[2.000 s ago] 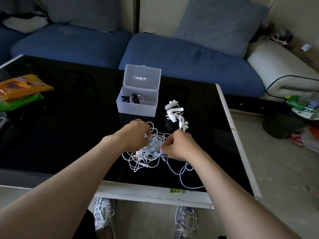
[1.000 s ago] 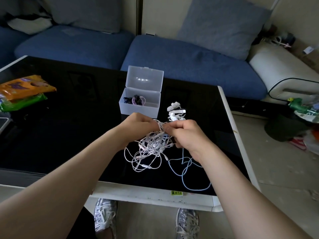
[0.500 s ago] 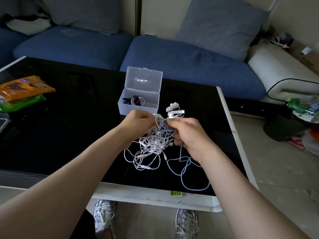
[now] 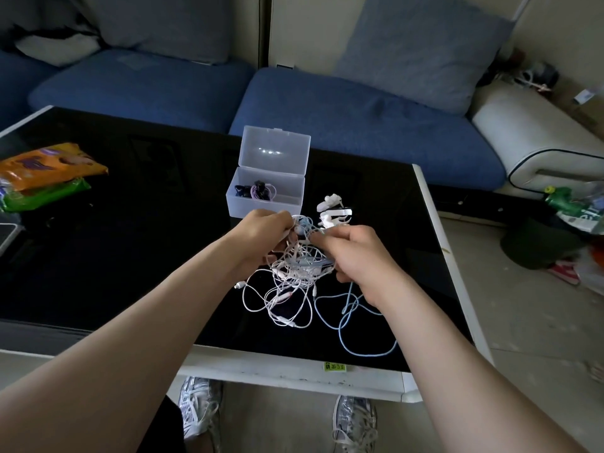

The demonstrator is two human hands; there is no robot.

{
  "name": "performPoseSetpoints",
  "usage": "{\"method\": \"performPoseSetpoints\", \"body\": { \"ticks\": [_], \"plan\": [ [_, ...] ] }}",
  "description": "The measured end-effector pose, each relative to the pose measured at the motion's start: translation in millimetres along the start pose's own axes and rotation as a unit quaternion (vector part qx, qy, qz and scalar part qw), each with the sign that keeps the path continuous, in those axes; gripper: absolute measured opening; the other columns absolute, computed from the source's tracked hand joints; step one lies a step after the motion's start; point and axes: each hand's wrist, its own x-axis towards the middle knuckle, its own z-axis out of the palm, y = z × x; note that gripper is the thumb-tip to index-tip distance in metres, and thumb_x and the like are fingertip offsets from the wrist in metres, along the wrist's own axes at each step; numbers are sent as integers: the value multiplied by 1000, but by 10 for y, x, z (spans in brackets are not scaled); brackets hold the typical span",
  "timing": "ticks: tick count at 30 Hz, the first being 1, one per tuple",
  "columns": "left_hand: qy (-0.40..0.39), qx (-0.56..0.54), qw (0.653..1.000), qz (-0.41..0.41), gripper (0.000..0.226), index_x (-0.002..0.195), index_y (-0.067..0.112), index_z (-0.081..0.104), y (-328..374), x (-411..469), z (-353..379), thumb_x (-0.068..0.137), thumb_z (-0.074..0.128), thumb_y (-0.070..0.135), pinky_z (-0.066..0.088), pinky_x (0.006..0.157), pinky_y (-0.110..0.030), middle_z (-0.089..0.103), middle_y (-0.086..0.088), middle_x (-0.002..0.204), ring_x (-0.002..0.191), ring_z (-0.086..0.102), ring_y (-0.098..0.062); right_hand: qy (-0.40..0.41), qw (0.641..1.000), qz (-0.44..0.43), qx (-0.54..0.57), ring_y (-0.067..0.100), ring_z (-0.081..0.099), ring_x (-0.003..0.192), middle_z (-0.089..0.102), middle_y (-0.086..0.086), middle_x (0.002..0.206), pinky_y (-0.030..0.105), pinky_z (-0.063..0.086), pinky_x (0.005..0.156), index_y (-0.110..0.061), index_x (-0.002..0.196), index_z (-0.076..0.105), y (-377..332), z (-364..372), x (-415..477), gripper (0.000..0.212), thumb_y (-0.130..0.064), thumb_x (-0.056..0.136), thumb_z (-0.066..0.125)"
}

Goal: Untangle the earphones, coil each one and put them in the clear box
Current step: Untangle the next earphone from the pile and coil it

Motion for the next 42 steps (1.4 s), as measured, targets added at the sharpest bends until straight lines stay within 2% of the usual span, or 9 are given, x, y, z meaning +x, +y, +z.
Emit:
{"method": "performPoseSetpoints", "body": {
  "ticks": [6,11,15,19,24,28,33,38,42],
  "plan": [
    [3,93,995,25,42,99,15,75,-63,47,-59,90,72,56,39,70,-32,58,1,83,76,50,-17,-45,997,-64,10,11,36,46,49,-5,55,24,28,45,-17,97,78,37,-41,-3,17,-30,103,69],
    [39,140,983,113,16,94,25,80,-97,52,-69,98,72,39,47,71,-22,73,3,96,87,64,-11,-53,996,-69,6,10,42,41,68,10,66,24,28,44,-6,95,75,29,-28,-31,21,-19,104,63],
    [44,102,988,106,14,90,22,80,-85,59,-93,97,72,32,53,80,-27,76,-5,96,86,67,-14,-20,996,-81,-40,12,48,43,79,7,76,22,38,46,-8,94,75,27,-31,-41,25,-32,100,69],
    [25,34,994,98,14,93,5,75,-71,75,-87,99,69,15,57,68,-24,79,-14,95,81,77,-22,-35,994,-90,-54,21,43,39,80,4,79,25,36,42,-17,116,47,24,-13,-72,34,-40,103,68],
    [-5,-6,996,85,27,106,-11,70,-51,69,-57,103,64,15,59,98,-46,78,-21,104,89,79,-33,-14,992,-107,-58,21,42,36,80,4,79,25,35,41,-20,118,35,54,41,-57,41,-36,102,70],
    [0,24,997,73,26,104,0,74,-38,45,-45,103,62,23,48,82,-37,80,-10,99,77,73,-17,1,991,-116,-69,16,44,37,80,4,78,27,36,43,-22,118,37,77,56,-45,42,-28,100,74],
    [40,0,997,62,22,95,5,68,-53,76,-53,106,54,17,54,72,-32,78,-8,91,71,76,-16,-26,986,-130,-101,10,45,38,79,1,77,28,39,46,-20,106,60,77,39,-36,4,-22,107,63],
    [26,-76,997,17,14,105,10,66,-30,78,-75,106,54,18,58,83,-39,79,-7,87,76,73,-21,-9,988,-135,-67,12,46,36,80,3,76,23,38,42,-15,103,63,47,47,-56,10,-22,109,60],
    [-10,-66,997,29,24,111,1,73,-28,23,-86,99,70,21,61,93,-43,78,-14,90,80,72,-23,-40,992,-111,-32,15,44,37,81,5,79,22,38,41,-10,109,62,27,45,-78,13,-23,109,61]
  ]
}}
